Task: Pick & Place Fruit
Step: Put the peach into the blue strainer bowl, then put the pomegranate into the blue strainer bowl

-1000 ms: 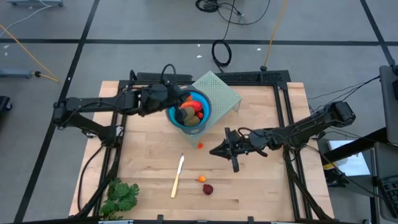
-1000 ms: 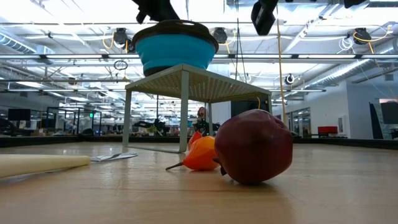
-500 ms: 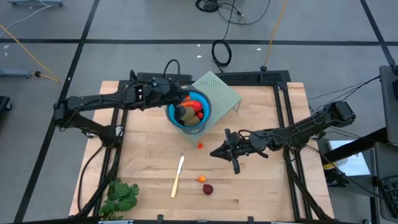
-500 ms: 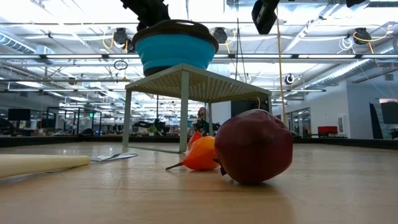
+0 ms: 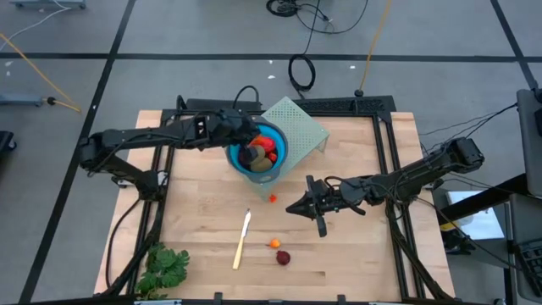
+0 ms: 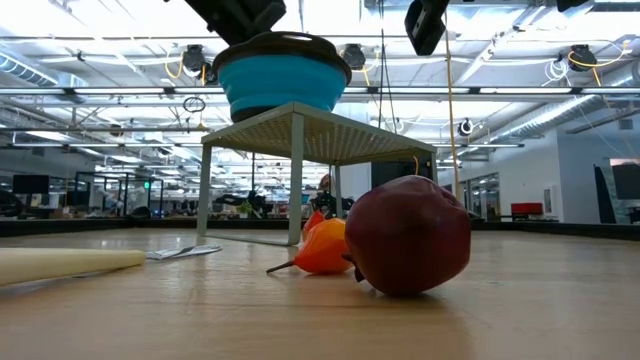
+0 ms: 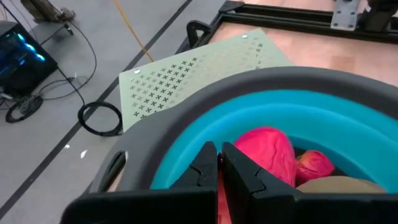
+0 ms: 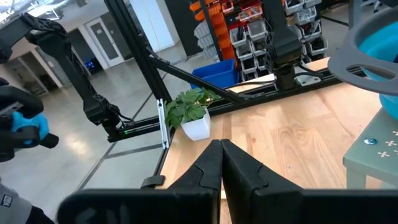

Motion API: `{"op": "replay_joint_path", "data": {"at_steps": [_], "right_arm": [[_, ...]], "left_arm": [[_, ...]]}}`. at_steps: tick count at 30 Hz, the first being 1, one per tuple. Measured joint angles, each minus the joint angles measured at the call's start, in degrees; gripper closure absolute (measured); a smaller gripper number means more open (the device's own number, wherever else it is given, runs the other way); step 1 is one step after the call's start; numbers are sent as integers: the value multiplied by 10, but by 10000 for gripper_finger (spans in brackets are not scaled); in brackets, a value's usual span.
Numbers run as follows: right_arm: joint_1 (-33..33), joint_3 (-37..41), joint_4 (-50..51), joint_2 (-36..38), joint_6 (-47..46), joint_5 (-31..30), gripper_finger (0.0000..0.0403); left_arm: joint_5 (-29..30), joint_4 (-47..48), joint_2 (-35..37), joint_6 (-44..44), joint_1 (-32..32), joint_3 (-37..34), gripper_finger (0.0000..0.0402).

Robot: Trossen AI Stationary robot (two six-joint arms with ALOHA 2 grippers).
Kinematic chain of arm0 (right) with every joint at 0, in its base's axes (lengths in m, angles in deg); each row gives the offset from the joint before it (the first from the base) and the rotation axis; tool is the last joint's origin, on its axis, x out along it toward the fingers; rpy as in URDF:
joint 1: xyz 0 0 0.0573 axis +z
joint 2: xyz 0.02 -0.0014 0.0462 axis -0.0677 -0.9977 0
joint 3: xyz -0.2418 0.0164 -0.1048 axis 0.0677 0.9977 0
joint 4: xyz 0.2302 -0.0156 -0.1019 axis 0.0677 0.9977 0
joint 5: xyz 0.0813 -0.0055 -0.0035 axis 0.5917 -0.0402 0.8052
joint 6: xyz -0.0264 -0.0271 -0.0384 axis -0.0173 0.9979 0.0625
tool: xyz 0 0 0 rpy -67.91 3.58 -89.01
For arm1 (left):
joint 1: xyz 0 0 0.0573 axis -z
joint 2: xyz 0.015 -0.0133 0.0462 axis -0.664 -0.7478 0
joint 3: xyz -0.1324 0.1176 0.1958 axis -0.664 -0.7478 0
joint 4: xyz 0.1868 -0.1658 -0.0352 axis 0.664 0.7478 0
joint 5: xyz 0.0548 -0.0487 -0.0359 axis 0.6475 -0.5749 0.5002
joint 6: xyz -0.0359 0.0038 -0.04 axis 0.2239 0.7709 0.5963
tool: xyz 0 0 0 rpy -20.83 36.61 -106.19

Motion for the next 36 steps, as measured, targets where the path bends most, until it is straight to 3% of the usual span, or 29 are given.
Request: {"op": "replay_joint_path", "data": {"at_steps": [14,30,36], "right_arm": [[0,0,0,0,0,0,403],[0,0,-4,0,0,0,403],[0,0,-4,0,0,0,403]], "left_arm": [[-1,11,0,-12,-4,0,394],[0,-23,8,-23,-4,0,270],[1,-39,36,-27,-4,0,241]]}}
